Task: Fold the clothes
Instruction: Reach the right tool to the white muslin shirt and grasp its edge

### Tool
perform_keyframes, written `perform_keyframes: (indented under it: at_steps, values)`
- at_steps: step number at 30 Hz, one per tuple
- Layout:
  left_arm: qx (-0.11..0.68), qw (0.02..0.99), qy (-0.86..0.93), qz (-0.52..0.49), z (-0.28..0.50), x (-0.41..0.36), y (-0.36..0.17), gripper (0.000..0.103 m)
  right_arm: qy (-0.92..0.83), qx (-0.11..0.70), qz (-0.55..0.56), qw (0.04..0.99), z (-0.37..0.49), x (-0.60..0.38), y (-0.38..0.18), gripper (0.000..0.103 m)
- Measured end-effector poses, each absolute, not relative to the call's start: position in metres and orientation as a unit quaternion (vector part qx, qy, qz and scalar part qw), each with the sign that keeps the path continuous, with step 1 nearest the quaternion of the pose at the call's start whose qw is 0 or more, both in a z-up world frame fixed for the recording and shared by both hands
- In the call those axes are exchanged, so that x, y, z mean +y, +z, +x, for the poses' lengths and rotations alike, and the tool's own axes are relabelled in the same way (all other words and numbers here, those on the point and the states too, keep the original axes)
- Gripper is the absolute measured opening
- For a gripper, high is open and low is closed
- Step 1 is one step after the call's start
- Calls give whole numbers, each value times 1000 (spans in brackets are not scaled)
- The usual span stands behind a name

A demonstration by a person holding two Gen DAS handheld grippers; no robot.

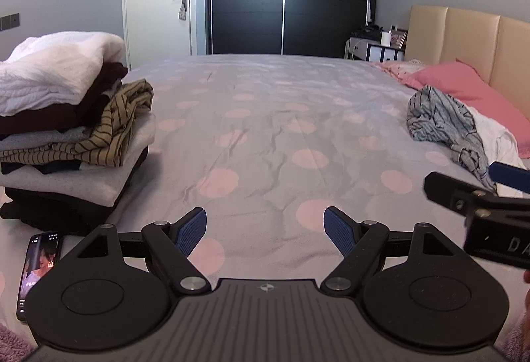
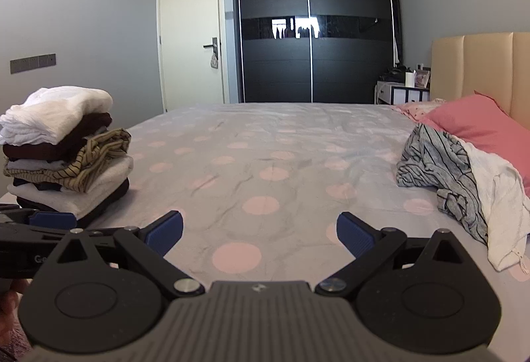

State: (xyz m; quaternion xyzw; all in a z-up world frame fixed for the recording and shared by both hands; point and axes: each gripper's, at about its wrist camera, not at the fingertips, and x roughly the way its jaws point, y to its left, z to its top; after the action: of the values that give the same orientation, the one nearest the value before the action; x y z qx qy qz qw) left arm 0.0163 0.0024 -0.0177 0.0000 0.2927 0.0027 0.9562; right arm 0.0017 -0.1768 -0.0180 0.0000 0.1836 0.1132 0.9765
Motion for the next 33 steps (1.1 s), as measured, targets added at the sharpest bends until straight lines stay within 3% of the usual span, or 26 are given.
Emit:
perform_keyframes:
  at_steps: [7,11,28,30,31,32,33]
  values:
    - [337,941,20,-13,38,8,-35,78,77,236,-20,969,35,-206,-20,98]
    - [356,934,25,-23,53,9,-43,78,38,290,-21,956,71,-244,-25,79]
    - [431,901,56,-8,106,5,-88,78,-222,405,5,887,199,-463,-110,76]
    - [436,898,57,-8,110,4,-90,78,-218,416,18,883,202,-470,-117,67]
    - [438,897,57,-9,111,4,-91,78,-216,422,24,880,203,-473,-121,50]
    - [439,896,58,-10,113,5,-91,78,-214,428,31,877,204,-475,-124,39]
    - [440,896,58,-10,113,5,-91,78,-215,427,37,878,204,-476,-124,34]
